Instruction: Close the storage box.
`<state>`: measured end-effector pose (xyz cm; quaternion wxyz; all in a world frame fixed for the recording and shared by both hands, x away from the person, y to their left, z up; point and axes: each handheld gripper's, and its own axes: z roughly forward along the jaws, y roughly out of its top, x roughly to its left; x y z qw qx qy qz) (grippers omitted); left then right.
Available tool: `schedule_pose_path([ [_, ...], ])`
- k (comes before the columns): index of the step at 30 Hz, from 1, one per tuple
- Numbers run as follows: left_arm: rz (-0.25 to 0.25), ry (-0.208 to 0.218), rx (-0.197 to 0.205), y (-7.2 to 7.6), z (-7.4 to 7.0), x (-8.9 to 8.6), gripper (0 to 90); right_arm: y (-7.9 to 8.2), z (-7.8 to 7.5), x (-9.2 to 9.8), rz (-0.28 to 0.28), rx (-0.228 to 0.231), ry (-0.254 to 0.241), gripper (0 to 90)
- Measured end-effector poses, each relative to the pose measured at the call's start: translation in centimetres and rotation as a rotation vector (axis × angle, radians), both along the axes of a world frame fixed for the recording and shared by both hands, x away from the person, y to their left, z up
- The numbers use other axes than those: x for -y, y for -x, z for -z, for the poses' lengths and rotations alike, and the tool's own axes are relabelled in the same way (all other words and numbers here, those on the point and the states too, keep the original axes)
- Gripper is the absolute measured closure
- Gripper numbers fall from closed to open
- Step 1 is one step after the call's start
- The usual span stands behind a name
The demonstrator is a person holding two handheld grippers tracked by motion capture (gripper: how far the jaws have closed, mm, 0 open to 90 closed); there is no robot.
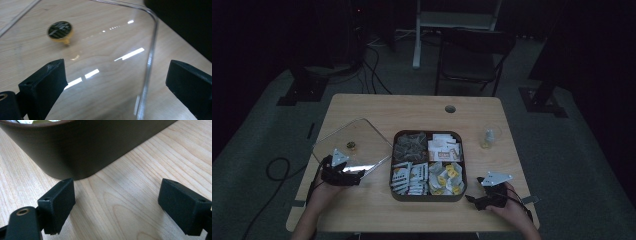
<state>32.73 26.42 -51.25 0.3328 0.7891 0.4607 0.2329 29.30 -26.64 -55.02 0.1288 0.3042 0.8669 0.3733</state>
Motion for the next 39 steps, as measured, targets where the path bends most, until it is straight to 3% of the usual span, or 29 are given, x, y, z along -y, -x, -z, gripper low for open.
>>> schedule_pose_path([
  [17,-0.145,0.001,-0.015,-3.7,0.3,-1.4,5.8,0.0,0.0,0.0,-0.001,0.001,0.001,13.7],
  [21,-0.167,-0.005,-0.017,-4.5,0.4,-1.4,14.1,0.0,0.0,0.0,-0.001,0.001,0.001,13.7],
  [24,-0.172,-0.005,-0.02,-4.7,0.5,-1.4,15.2,0.0,0.0,0.0,-0.001,0.001,0.001,13.7],
  [25,-0.196,-0.011,-0.022,-5.3,0.7,-1.4,20.2,0.0,0.0,0.0,-0.001,0.001,0.001,13.7],
  [30,-0.201,-0.017,-0.028,-6.0,1.0,-1.4,25.8,0.0,0.0,0.0,-0.001,0.001,0.001,13.6],
  [32,-0.203,-0.021,-0.024,-6.4,1.1,-1.4,32.7,0.0,0.0,0.0,-0.001,0.001,0.001,13.7],
  [39,-0.185,-0.042,-0.012,-6.8,1.8,-1.3,44.1,0.0,0.0,0.0,-0.001,0.001,0.001,13.7],
])
